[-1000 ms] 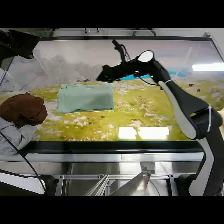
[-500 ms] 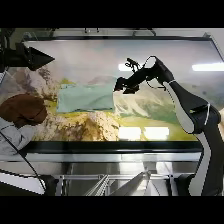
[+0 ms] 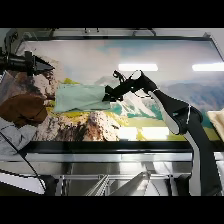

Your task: Fold the shirts.

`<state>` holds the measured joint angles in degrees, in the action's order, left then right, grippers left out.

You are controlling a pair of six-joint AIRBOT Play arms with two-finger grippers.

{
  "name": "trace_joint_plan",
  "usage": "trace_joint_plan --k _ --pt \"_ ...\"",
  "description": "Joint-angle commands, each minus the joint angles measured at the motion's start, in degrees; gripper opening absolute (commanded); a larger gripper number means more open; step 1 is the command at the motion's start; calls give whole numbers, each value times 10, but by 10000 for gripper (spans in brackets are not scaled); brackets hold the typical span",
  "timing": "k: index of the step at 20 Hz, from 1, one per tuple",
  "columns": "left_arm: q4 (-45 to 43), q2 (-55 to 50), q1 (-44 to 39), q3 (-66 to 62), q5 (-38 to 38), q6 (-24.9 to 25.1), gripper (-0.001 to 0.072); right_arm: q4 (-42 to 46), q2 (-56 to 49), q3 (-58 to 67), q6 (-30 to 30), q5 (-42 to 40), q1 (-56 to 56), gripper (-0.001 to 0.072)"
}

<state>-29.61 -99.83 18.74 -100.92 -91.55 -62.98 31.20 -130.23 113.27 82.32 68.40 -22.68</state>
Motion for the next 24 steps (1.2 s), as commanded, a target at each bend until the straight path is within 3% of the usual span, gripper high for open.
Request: trace_joint_plan --k 1,5,7,11,14,19,24 --pt "-9 0 0 0 -11 -1 13 -86 7 1 -52 -14 -9 14" --pt "-10 0 0 0 -30 -1 13 -76 107 1 -52 8 38 13" --pt "-12 0 0 0 -29 -2 12 -39 183 1 -22 10 94 13" --pt "-71 0 -14 0 -24 -7 13 152 326 1 180 22 265 14" --pt "-108 0 -38 0 -26 -12 13 251 385 1 277 50 416 14" --pt "-114 0 -82 0 -24 -21 13 294 393 1 275 136 630 13" --pt "-114 0 -118 0 -23 -27 13 321 391 1 275 274 761 14"
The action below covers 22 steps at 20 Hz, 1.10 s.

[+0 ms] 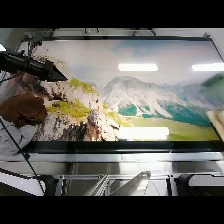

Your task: Fold the shirts.

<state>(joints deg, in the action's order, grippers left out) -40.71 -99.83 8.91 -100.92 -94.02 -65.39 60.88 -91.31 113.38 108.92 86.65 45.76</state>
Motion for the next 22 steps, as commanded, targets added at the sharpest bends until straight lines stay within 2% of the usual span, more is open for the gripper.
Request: trace_joint_plan --k 1,3,7,9,11,13,14,15,22 --pt "-3 0 -25 0 2 -3 14 30 1 0 18 127 95 13" --pt "-3 0 -33 0 2 -3 13 60 -1 -1 37 192 127 14" --pt "-3 0 -35 0 0 -3 14 61 12 -1 34 190 167 14" --pt "-3 0 -35 0 0 -7 14 65 17 -1 10 191 179 13" --pt "-3 0 -35 0 1 -7 14 134 33 -2 -34 191 184 13" --pt "-3 0 -35 0 2 -7 14 272 63 -19 -75 191 184 13" --pt "-3 0 -35 0 2 -7 14 336 82 -39 -86 191 187 13" --pt "-3 0 -35 0 2 -6 14 363 97 -63 -82 191 196 13" --pt "-3 0 -35 0 -1 -6 14 395 104 -281 -82 189 241 14"
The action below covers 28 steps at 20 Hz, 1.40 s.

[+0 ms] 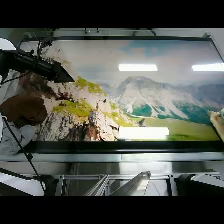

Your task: Fold the shirts.

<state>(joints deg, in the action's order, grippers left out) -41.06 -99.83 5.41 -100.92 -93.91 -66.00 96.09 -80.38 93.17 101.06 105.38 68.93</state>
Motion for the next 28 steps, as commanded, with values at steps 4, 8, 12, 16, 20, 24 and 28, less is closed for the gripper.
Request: trace_joint_plan --k 4,8,12,16,20,24,28 --pt "0 0 0 0 -6 0 14 83 -54 -100 -4 -22 9 108" --pt "0 0 0 0 -3 -1 14 62 -58 -96 -4 -55 8 698" --pt "1 0 0 0 2 -1 13 -73 -56 -77 -4 -57 -19 516" --pt "1 0 0 -15 9 -19 13 -242 -43 -60 -27 -84 -115 16" --pt "1 11 5 -90 -30 -36 12 -431 21 -59 -83 -179 -253 16" --pt "3 99 4 -13 -11 -11 23 -367 115 -77 -102 -243 -460 15" --pt "3 227 1 210 26 29 22 -271 202 -191 -59 -309 -717 15"
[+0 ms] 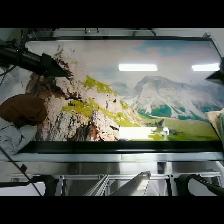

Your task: Fold the shirts.

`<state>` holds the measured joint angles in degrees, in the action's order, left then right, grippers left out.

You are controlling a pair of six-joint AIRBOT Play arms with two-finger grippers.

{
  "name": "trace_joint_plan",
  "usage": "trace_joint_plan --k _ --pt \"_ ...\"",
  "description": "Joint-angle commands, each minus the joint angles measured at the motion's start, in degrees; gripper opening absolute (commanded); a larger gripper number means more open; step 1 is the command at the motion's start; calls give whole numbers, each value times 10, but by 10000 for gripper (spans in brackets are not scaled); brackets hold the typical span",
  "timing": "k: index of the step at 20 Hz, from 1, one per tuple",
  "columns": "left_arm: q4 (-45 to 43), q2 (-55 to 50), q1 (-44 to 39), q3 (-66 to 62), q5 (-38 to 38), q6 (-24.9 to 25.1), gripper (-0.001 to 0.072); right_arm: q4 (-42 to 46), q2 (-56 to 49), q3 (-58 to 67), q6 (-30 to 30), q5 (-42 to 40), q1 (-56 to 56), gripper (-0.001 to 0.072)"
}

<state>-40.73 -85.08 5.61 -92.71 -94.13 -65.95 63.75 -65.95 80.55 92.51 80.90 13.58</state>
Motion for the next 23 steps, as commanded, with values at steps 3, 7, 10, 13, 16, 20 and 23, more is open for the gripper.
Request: trace_joint_plan --k 3,7,10,13,16,20,23 --pt "4 186 -4 316 81 45 23 53 94 -189 37 -171 -346 15" --pt "2 280 -6 488 122 51 24 49 68 -272 49 -260 -445 15" --pt "2 315 -6 524 122 51 24 43 61 -271 48 -261 -437 15" --pt "-2 327 -6 526 121 50 22 40 61 -271 48 -260 -437 16" --pt "-2 326 -6 525 121 50 22 40 60 -271 48 -260 -437 15" --pt "-2 326 -6 525 123 50 22 40 58 -271 48 -261 -437 16" --pt "-2 326 -6 525 122 50 22 40 58 -271 48 -260 -437 16"
